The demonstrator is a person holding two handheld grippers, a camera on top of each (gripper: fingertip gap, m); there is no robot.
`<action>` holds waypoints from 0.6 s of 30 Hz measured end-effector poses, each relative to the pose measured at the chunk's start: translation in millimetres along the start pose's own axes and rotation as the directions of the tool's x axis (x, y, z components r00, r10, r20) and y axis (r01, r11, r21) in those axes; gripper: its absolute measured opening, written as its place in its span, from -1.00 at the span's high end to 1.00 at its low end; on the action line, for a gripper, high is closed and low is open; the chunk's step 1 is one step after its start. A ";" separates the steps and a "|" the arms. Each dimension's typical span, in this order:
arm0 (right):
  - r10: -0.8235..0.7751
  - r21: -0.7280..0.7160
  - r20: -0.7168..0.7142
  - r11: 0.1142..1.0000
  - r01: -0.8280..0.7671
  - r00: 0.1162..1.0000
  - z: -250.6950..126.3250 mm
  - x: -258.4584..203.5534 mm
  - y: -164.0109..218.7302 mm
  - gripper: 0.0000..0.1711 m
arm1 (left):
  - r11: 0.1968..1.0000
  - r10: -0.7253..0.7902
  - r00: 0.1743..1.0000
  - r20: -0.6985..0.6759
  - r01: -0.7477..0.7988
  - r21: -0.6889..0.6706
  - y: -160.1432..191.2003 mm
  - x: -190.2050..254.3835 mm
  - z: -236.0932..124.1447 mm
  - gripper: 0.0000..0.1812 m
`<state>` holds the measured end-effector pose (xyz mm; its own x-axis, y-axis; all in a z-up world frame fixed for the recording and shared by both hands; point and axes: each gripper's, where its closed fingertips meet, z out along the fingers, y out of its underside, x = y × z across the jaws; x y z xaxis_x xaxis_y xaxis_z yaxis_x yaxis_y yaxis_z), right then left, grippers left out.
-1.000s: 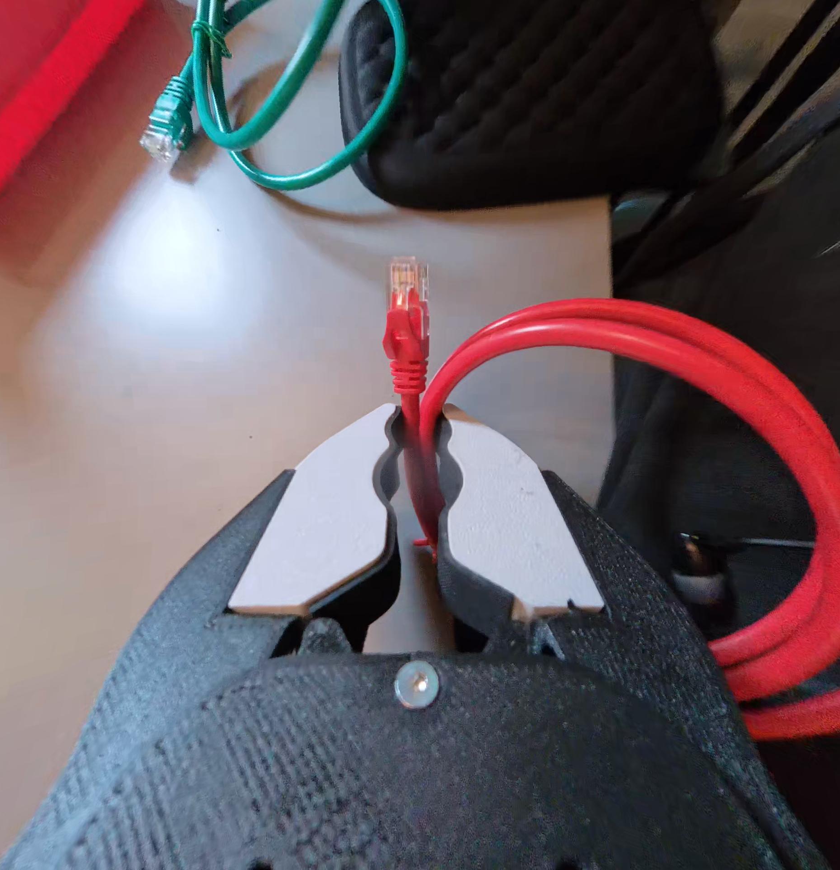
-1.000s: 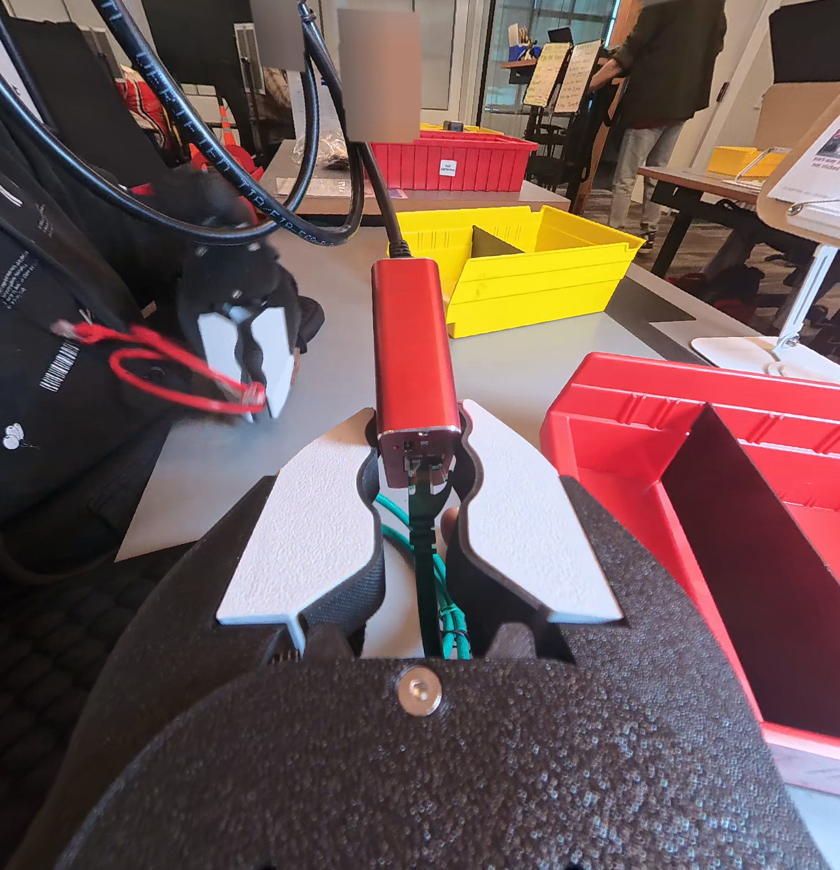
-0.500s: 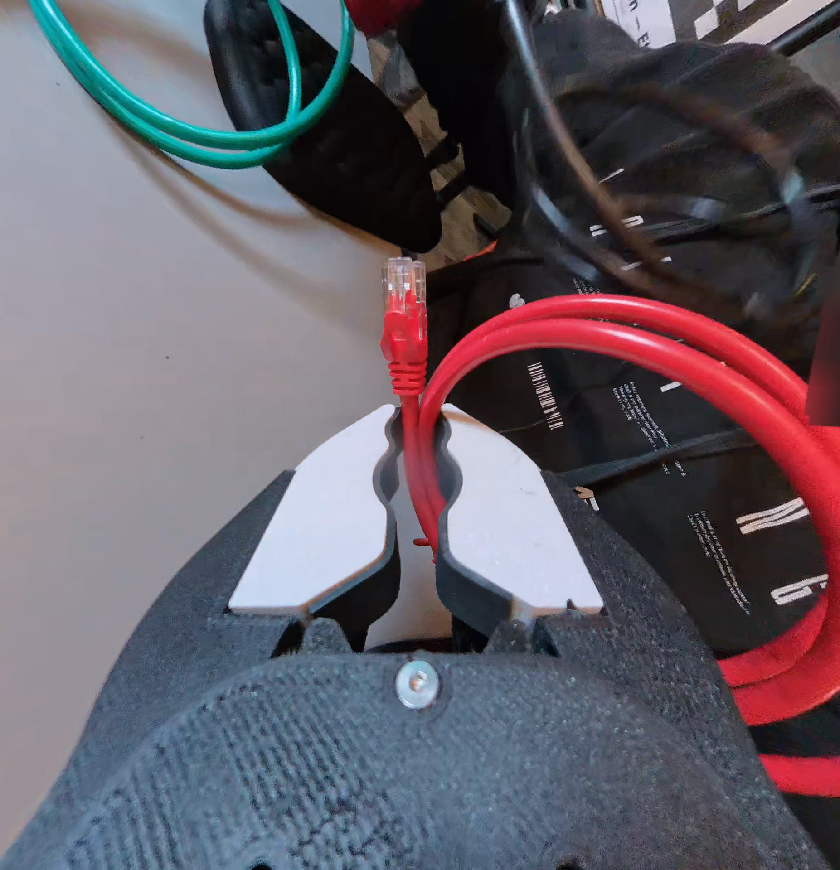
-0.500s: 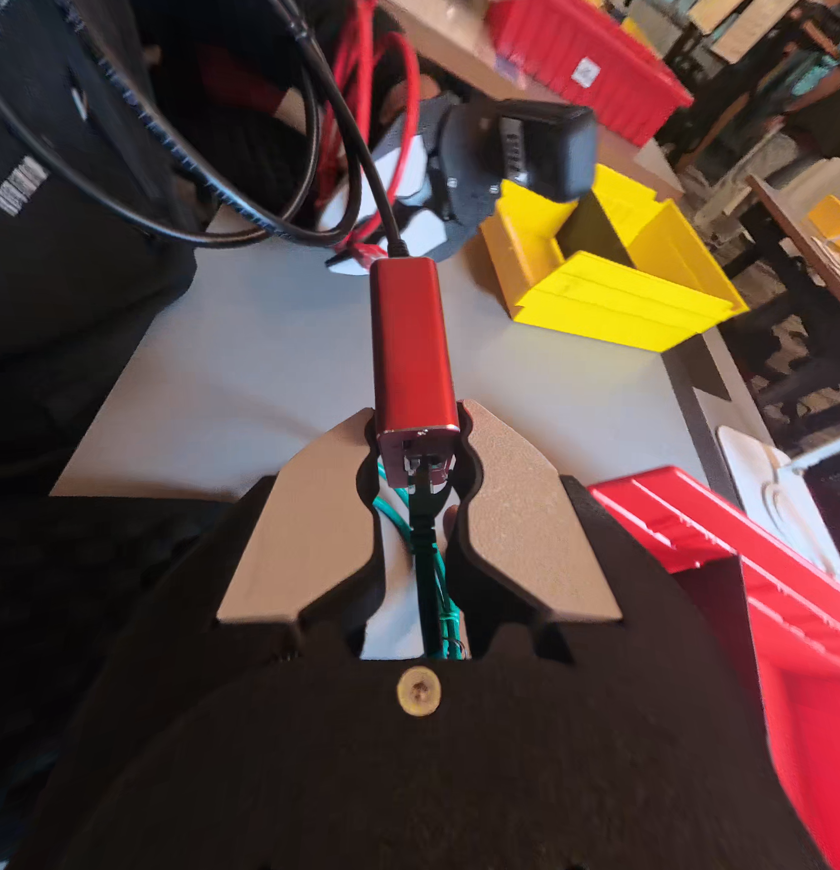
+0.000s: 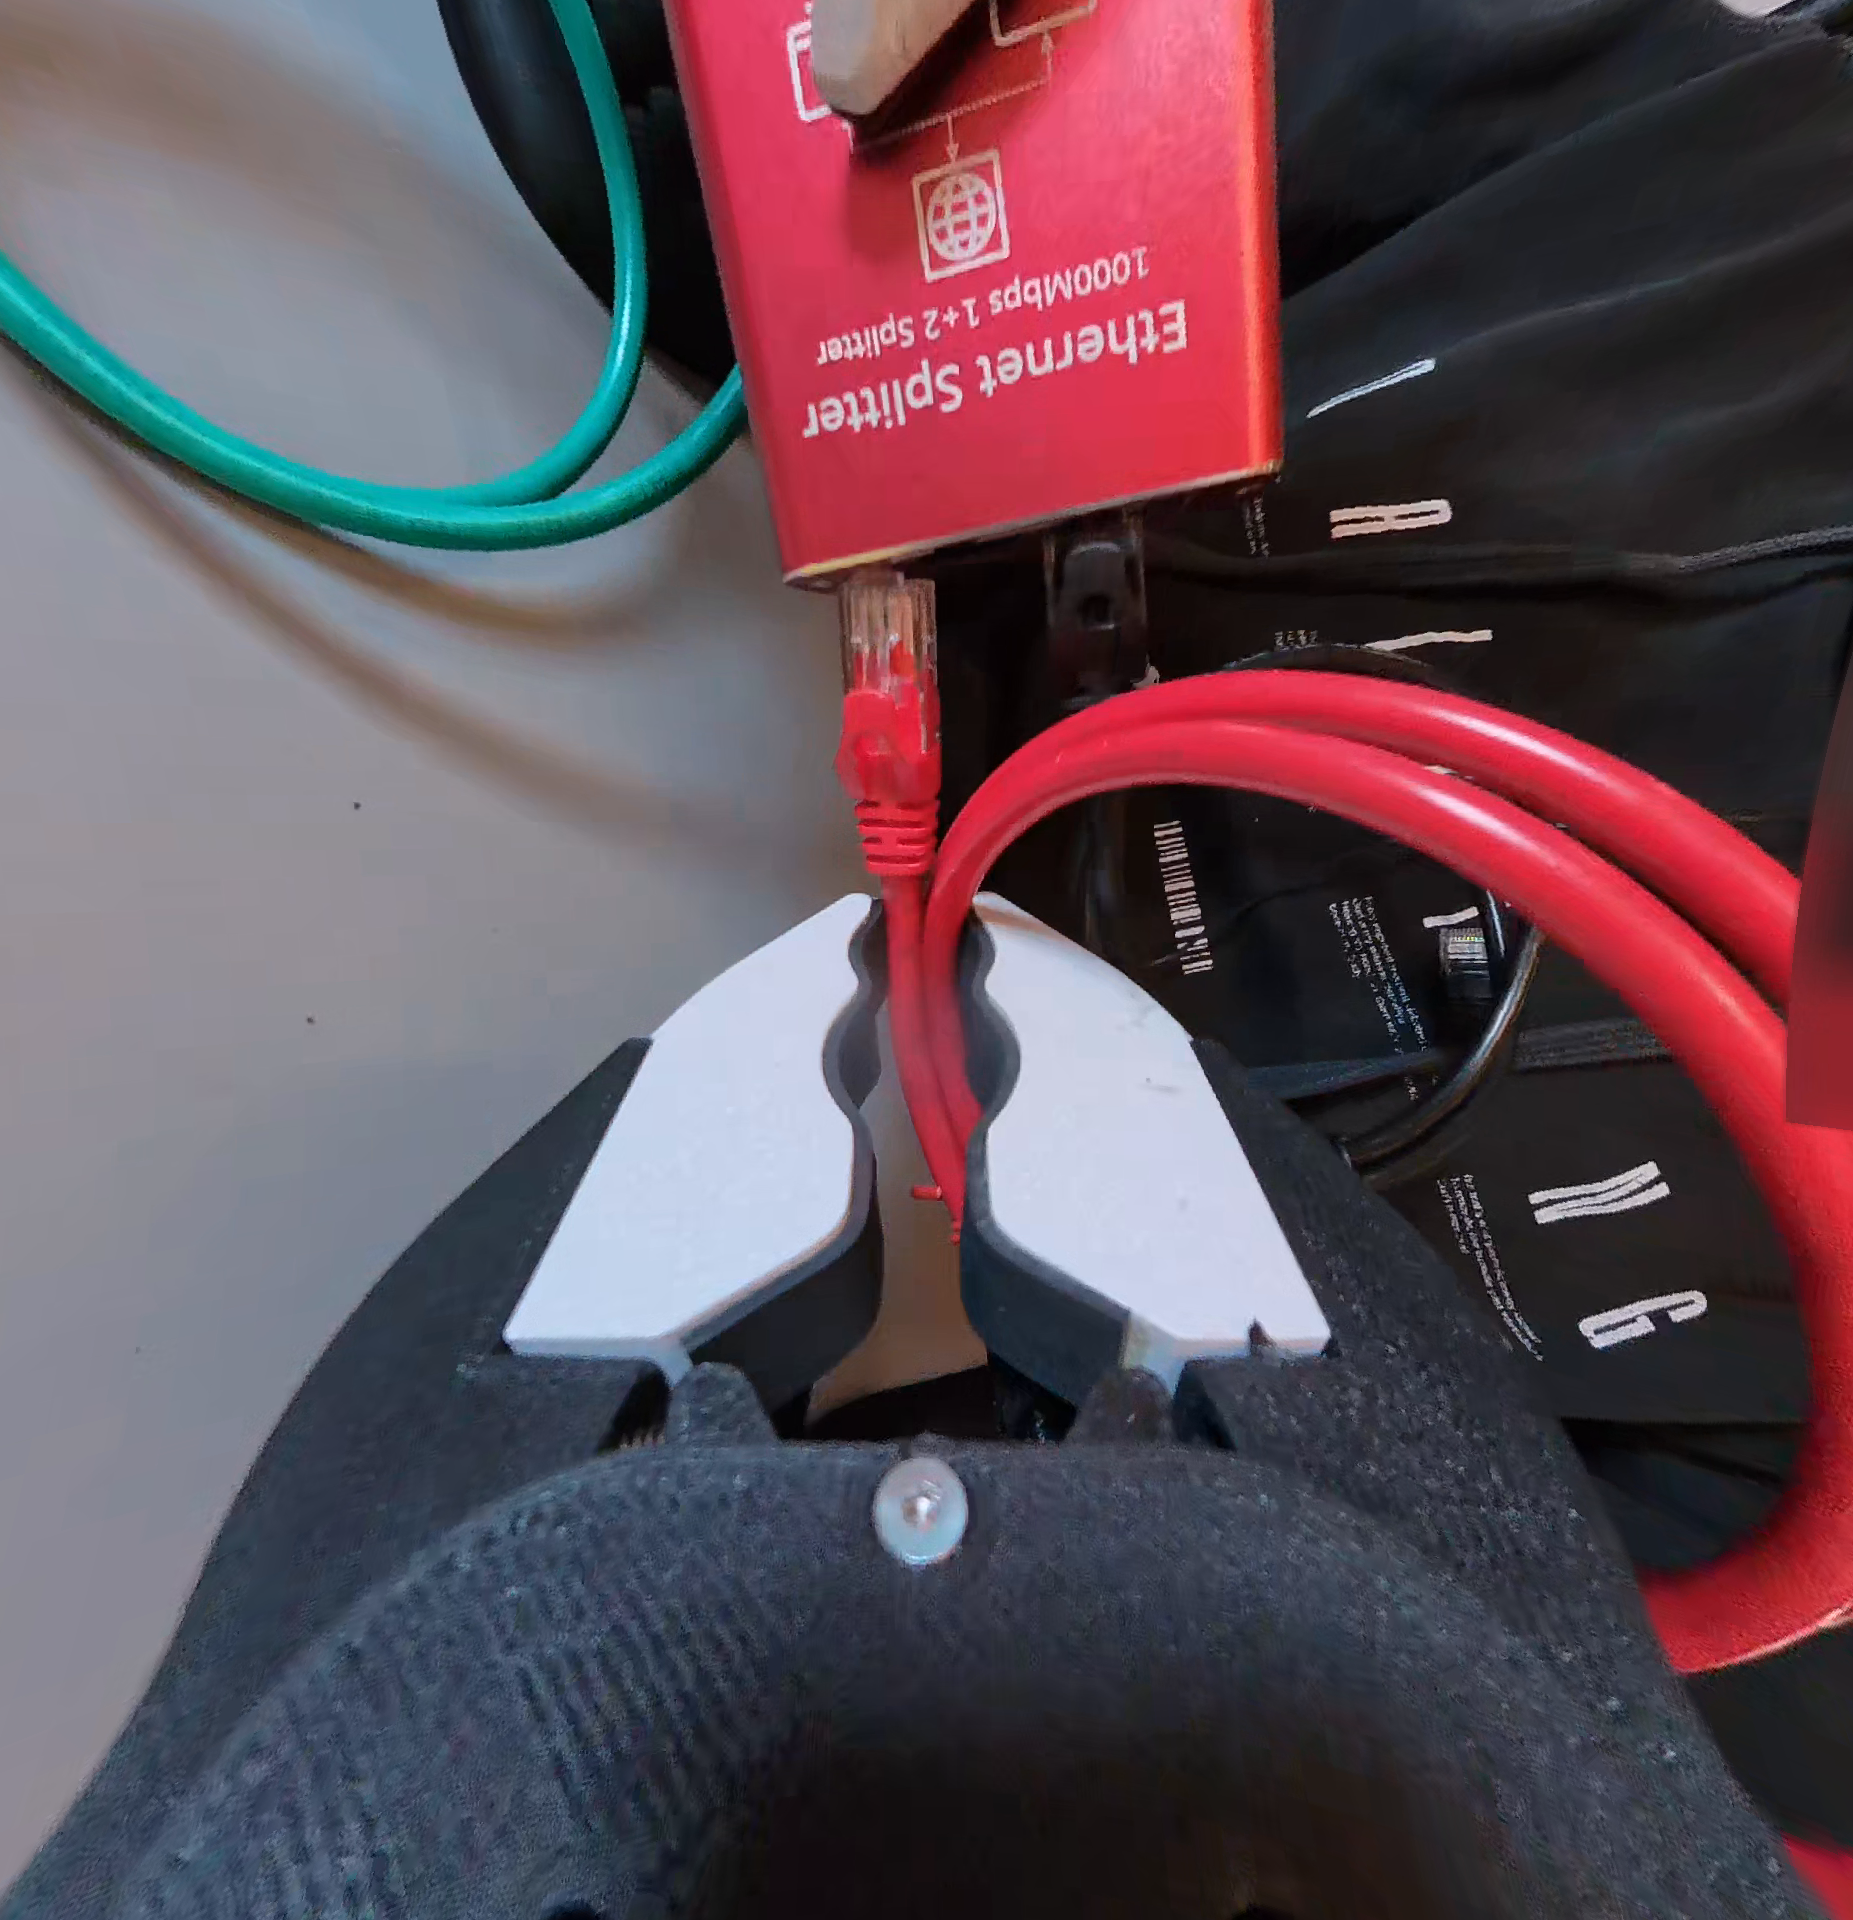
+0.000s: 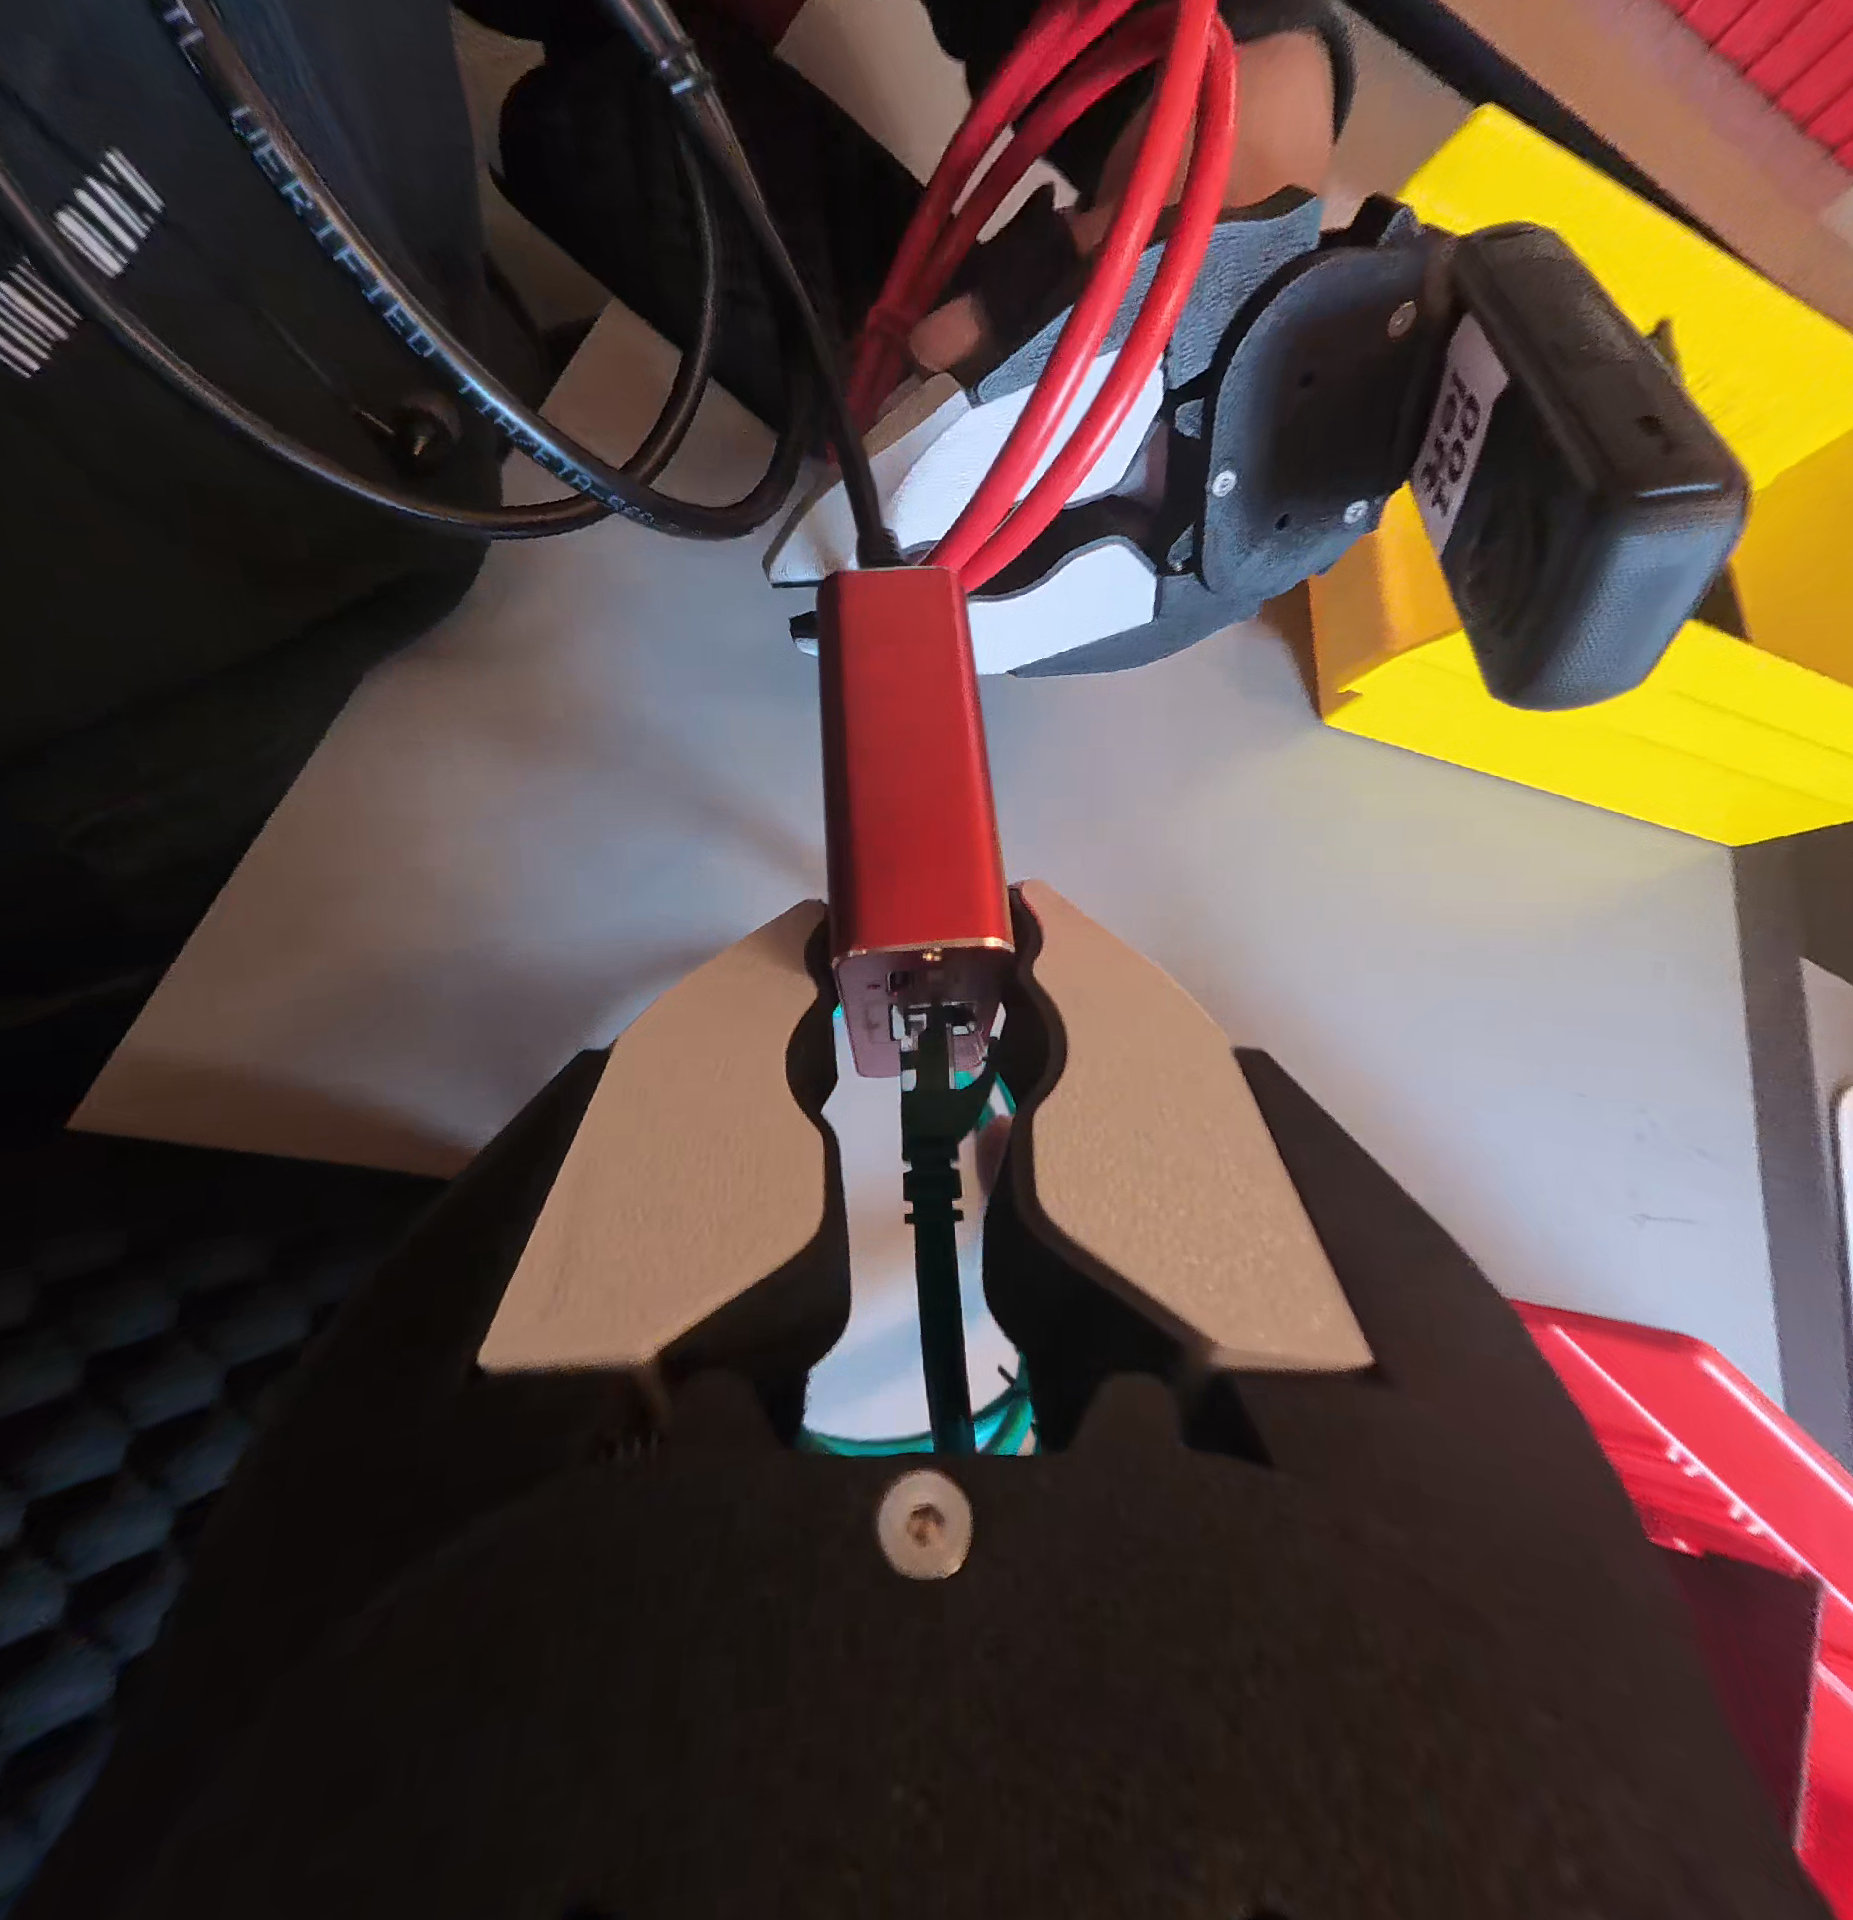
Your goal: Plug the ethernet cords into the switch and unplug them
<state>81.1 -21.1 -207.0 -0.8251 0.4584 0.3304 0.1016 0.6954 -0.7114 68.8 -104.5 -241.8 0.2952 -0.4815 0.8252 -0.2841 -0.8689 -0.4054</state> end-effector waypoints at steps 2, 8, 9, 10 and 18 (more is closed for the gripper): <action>0.005 -0.017 0.027 1.000 -0.004 1.000 3.1 -1.8 1.4 0.68 | 0.999 -0.016 1.000 0.006 0.016 -0.029 3.8 -1.8 1.5 0.87; 0.026 -0.034 0.054 0.999 -0.024 0.998 6.7 -2.8 3.6 0.68 | 0.997 -0.051 0.999 -0.003 0.051 -0.051 7.1 -0.5 1.7 0.87; 0.032 -0.032 0.057 0.999 -0.030 0.998 6.7 -2.9 3.8 0.68 | 0.997 -0.053 0.999 -0.005 0.053 -0.052 6.9 0.0 1.8 0.87; 0.038 -0.029 0.060 0.999 -0.036 0.997 6.5 -2.8 4.1 0.68 | 0.997 -0.055 0.998 -0.007 0.054 -0.051 6.6 0.4 1.7 0.87; 0.054 -0.071 0.083 0.996 -0.048 0.995 9.1 -6.0 9.6 0.68 | 0.994 -0.079 0.997 -0.019 0.077 -0.078 7.5 3.7 3.3 0.87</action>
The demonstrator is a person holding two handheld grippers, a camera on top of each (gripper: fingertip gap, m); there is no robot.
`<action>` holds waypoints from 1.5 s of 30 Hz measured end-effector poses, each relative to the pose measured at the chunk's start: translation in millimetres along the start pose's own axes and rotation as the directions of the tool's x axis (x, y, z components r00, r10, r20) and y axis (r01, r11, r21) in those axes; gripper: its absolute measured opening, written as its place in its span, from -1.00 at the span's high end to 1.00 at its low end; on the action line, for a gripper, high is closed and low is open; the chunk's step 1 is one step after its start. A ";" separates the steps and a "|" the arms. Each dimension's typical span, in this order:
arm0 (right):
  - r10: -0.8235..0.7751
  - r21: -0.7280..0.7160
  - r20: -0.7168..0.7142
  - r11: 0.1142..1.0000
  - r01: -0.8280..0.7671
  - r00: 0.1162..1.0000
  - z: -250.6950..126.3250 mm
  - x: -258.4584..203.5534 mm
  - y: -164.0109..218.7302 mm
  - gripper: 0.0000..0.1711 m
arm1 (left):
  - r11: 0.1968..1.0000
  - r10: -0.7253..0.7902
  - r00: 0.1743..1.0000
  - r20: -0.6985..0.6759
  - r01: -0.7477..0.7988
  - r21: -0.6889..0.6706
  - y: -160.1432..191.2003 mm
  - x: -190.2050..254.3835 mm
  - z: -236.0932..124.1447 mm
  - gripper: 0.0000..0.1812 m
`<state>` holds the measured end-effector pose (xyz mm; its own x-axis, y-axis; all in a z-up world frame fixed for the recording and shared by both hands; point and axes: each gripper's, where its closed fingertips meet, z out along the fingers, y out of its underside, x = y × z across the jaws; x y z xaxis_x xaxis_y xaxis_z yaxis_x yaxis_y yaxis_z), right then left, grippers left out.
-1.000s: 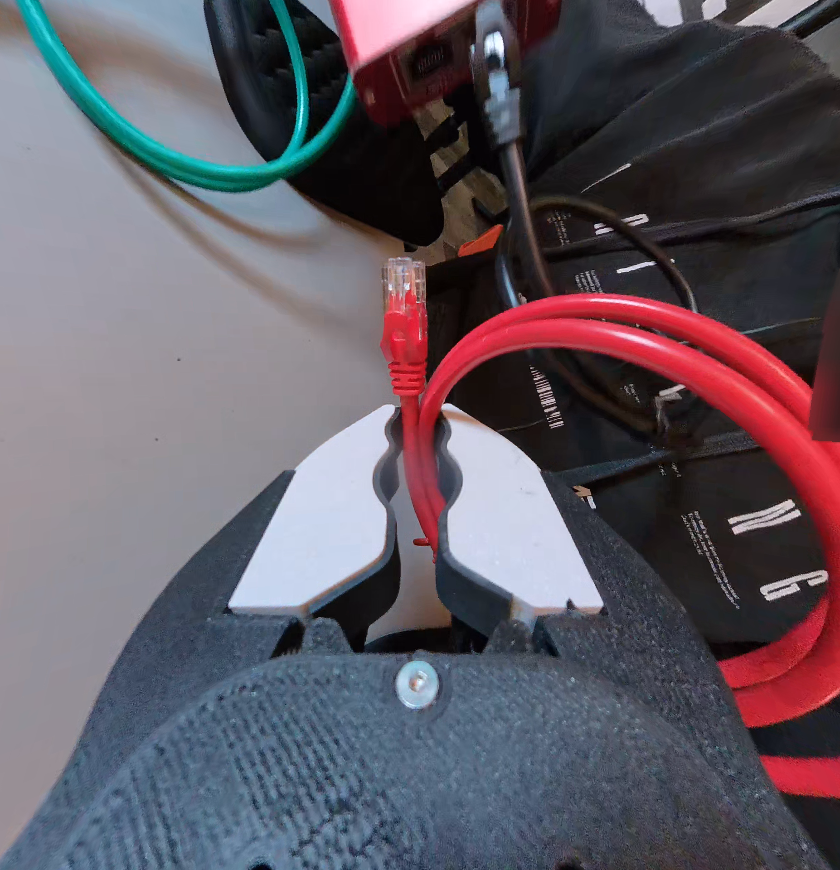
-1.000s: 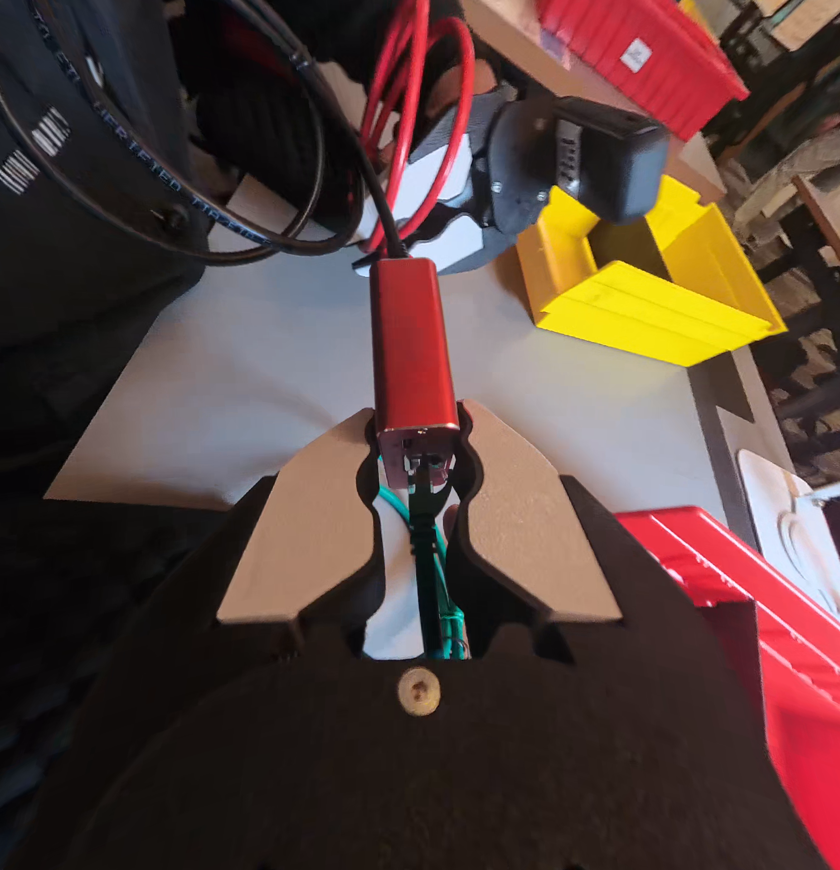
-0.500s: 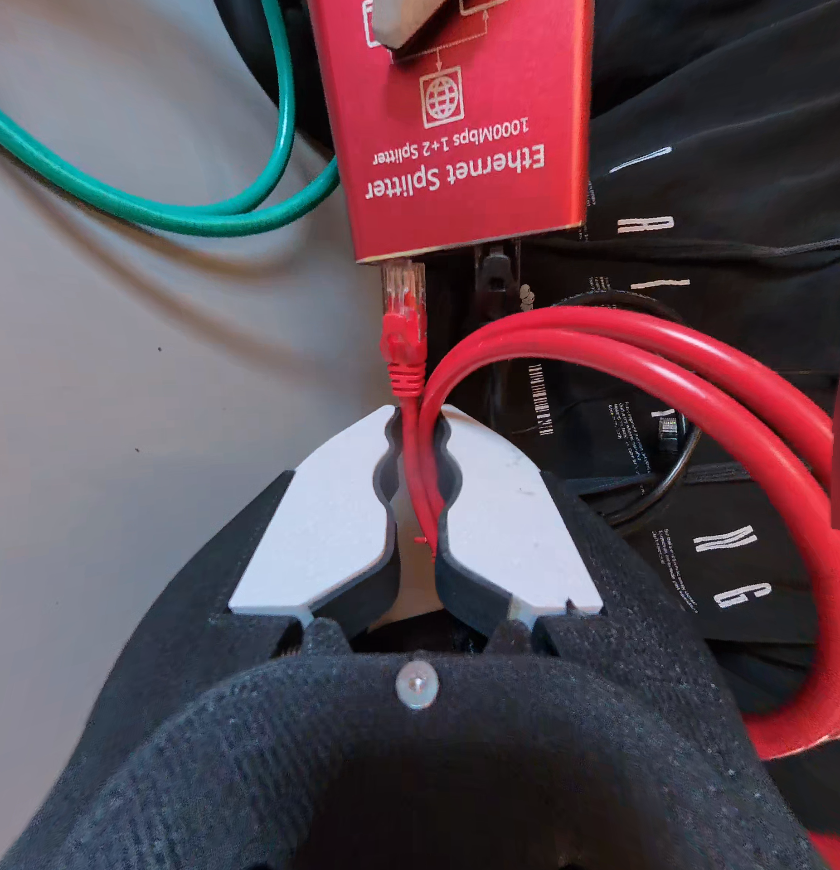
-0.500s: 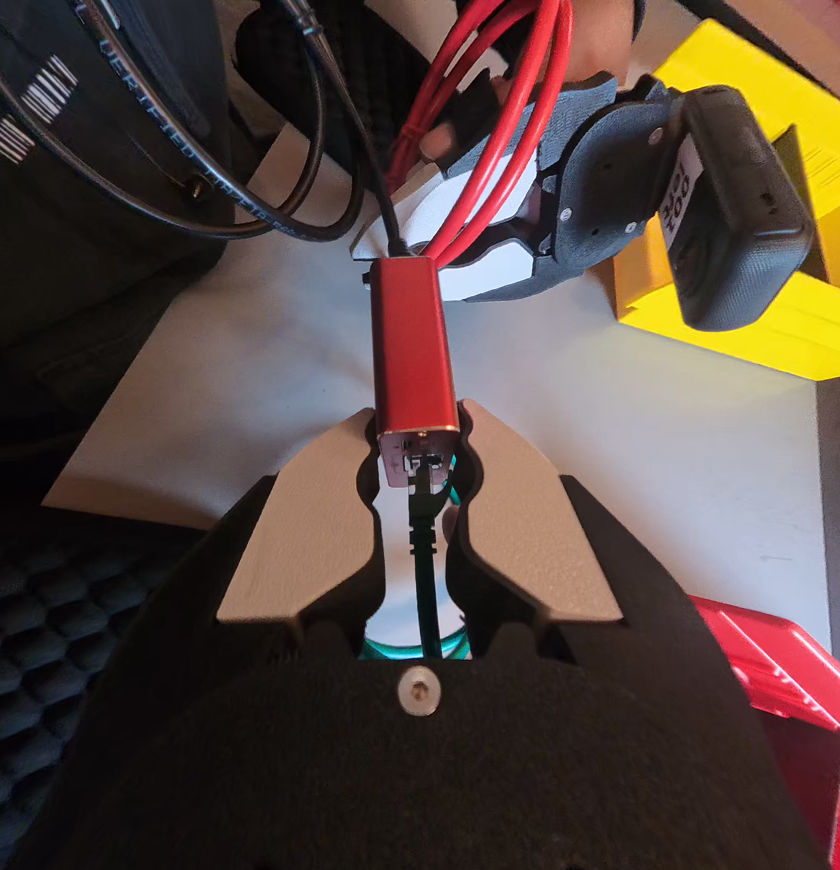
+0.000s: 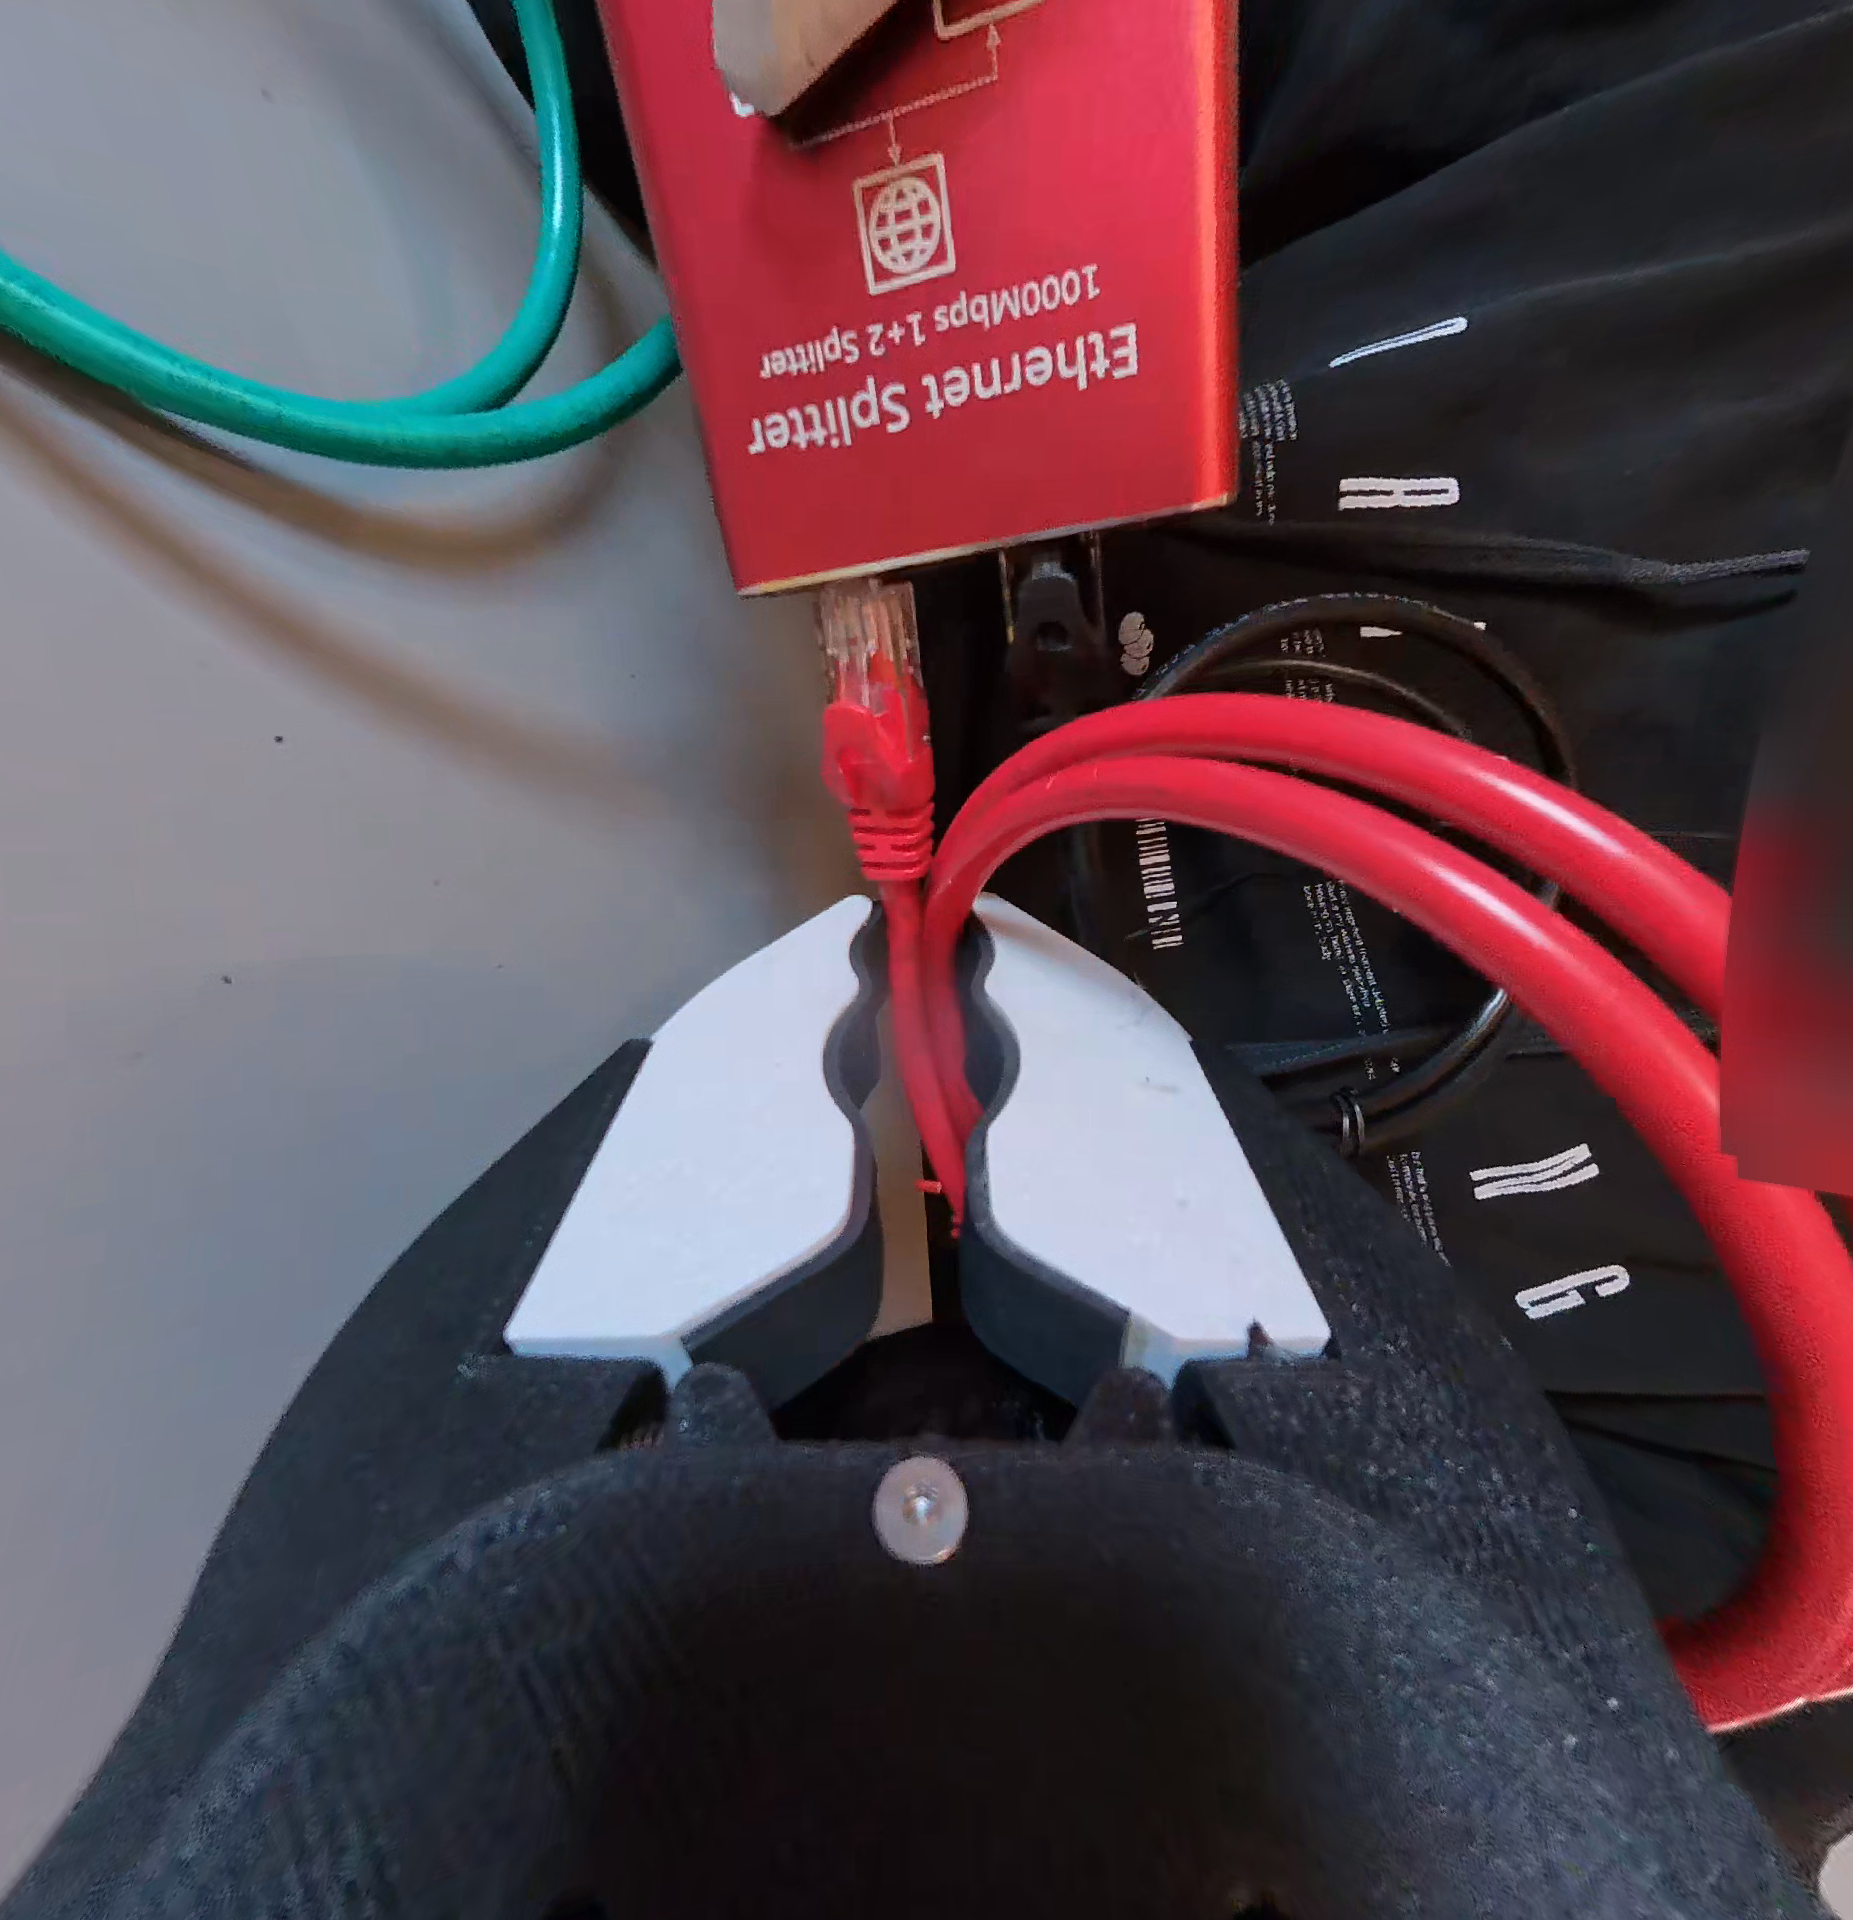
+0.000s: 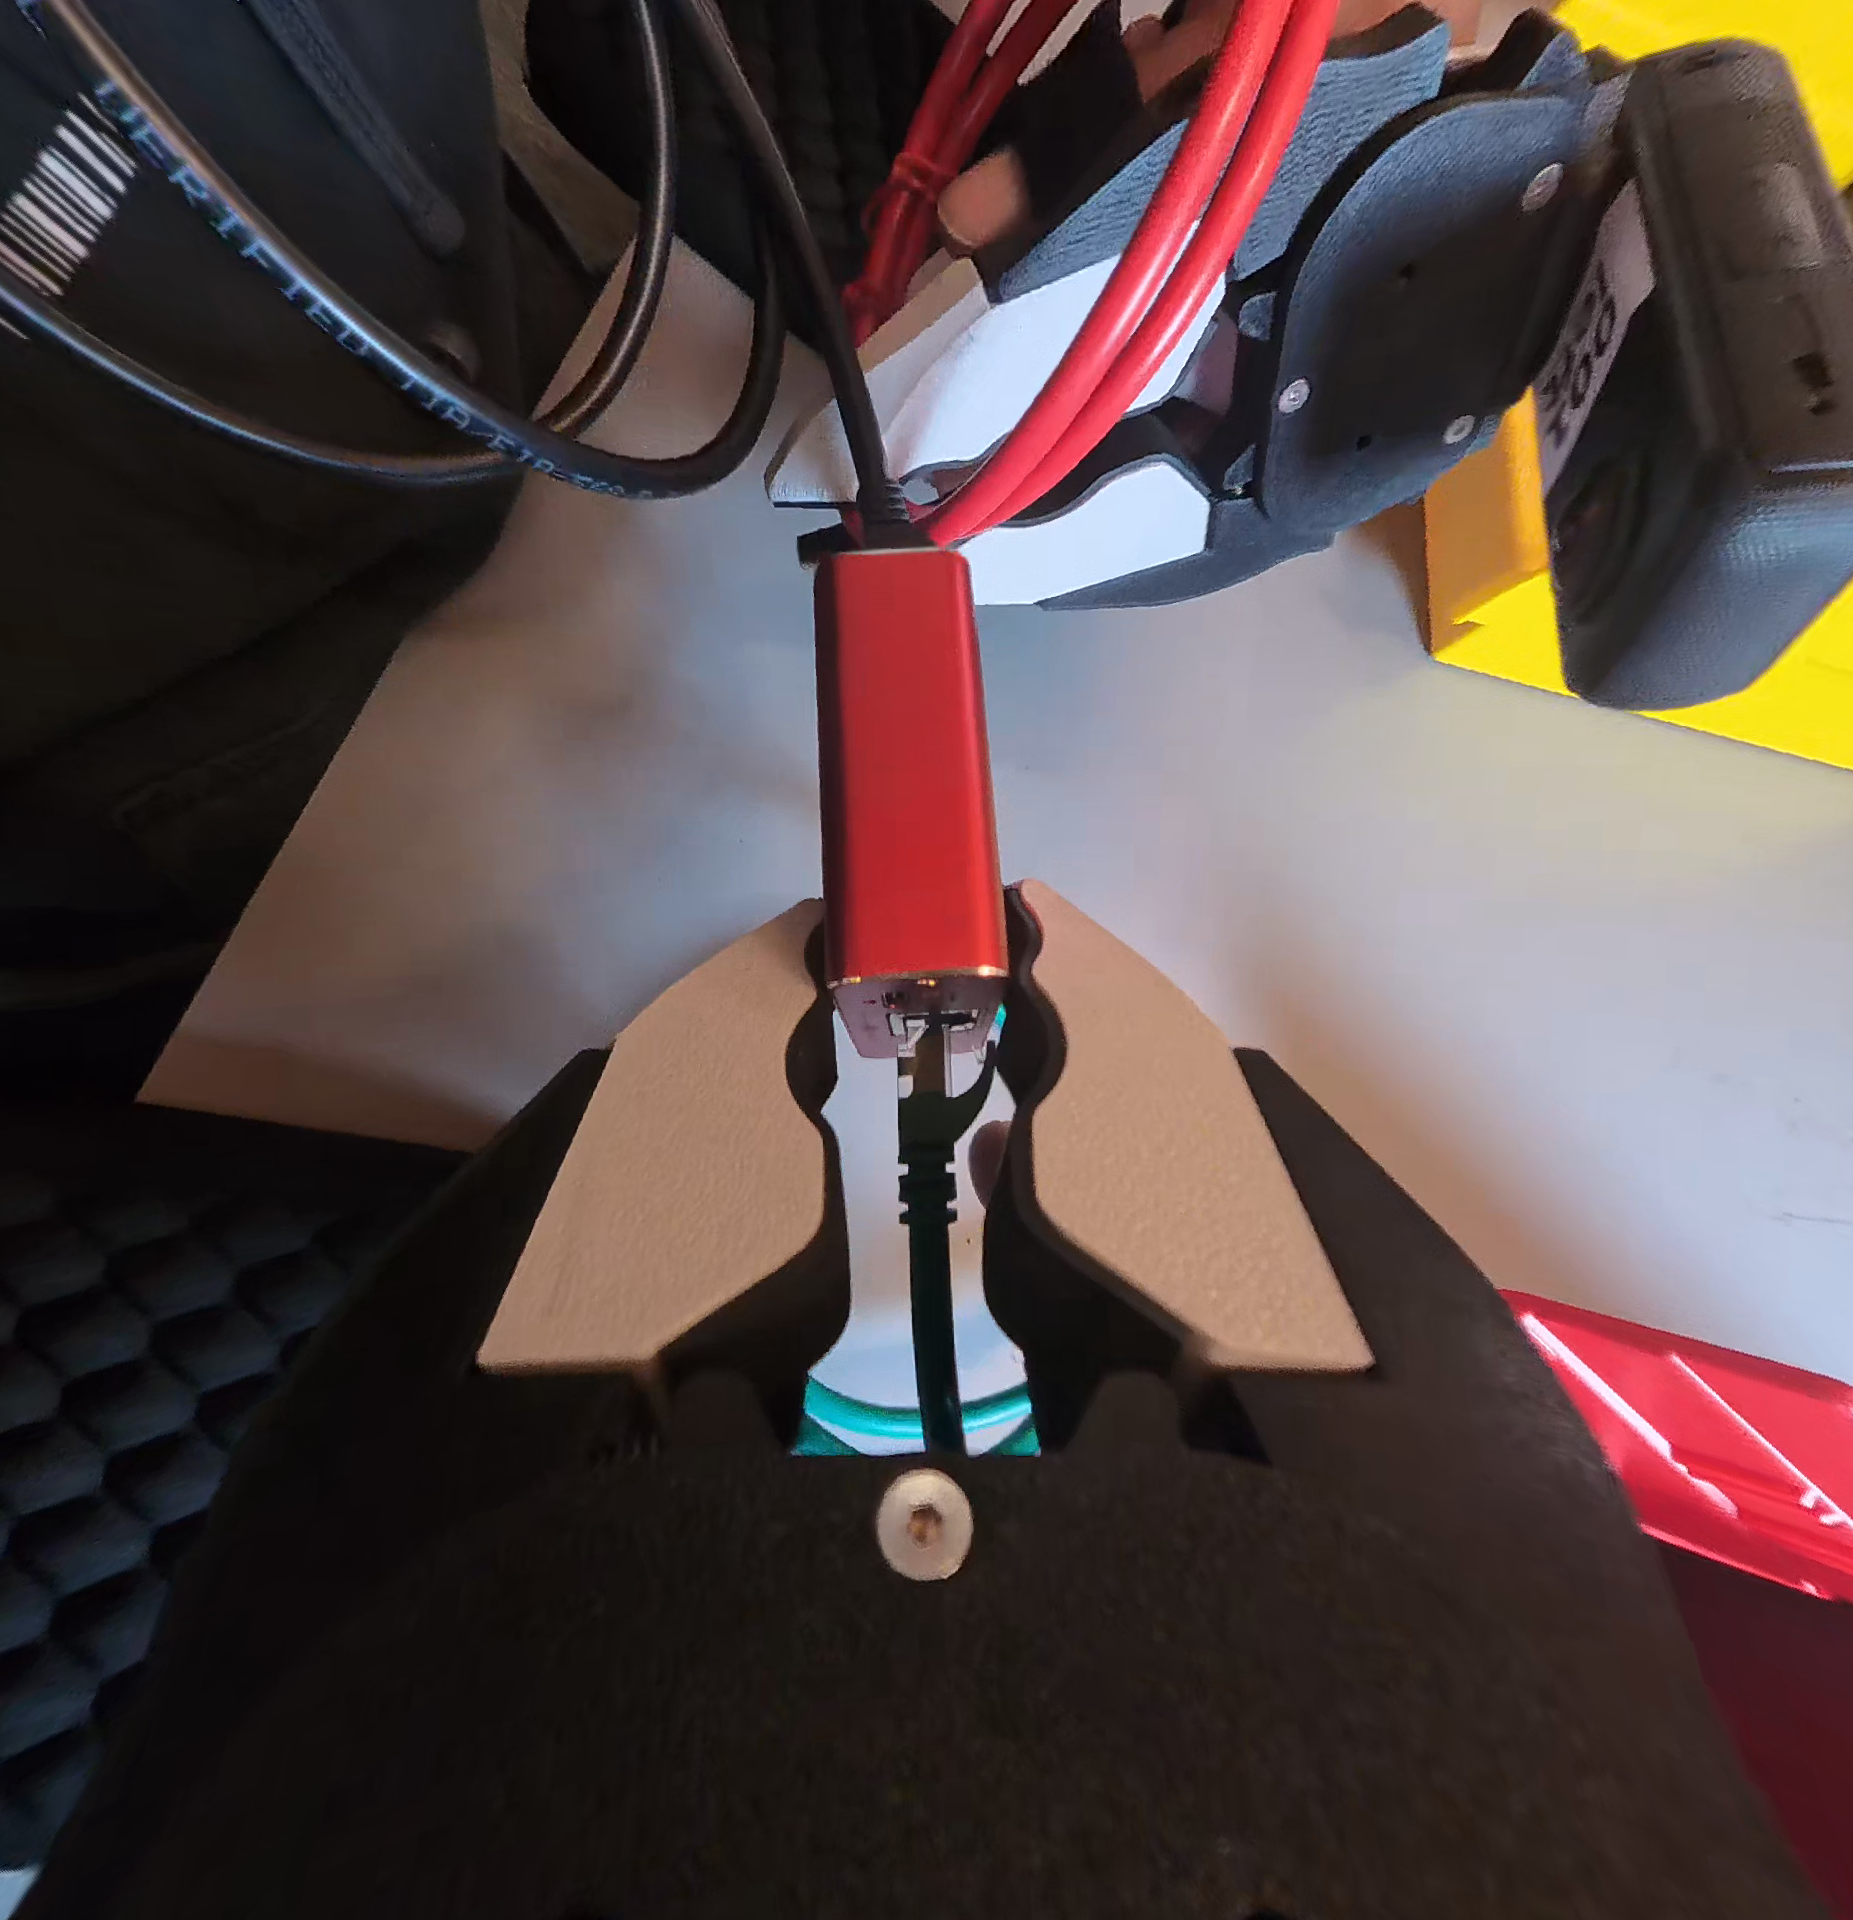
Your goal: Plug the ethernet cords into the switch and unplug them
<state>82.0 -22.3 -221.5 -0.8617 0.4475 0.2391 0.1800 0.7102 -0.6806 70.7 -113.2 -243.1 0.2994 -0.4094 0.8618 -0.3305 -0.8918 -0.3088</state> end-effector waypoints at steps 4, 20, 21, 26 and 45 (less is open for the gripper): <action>0.012 -0.027 0.020 1.000 -0.011 1.000 -0.4 -0.3 -0.1 0.68 | 1.000 -0.001 1.000 0.011 0.001 -0.015 -0.4 0.8 -4.4 0.87; 0.064 -0.011 0.097 0.998 -0.063 0.993 11.8 -8.8 -4.5 0.68 | 0.996 0.049 0.997 0.056 -0.045 -0.079 6.7 0.0 5.0 0.88; 0.066 -0.007 0.093 0.998 -0.065 0.994 11.1 -8.3 -4.9 0.68 | 0.996 0.057 0.996 0.062 -0.053 -0.069 5.5 -0.1 4.8 0.88; 0.091 0.050 0.043 0.994 -0.093 0.995 7.4 -3.6 -4.9 0.68 | 0.993 0.098 0.992 0.079 -0.103 0.058 -6.3 1.7 -5.6 0.89; 0.129 0.076 -0.047 0.989 -0.125 0.991 5.0 2.4 -11.7 0.68 | 0.954 0.143 0.980 0.137 -0.173 0.244 -15.0 -2.2 -17.4 0.74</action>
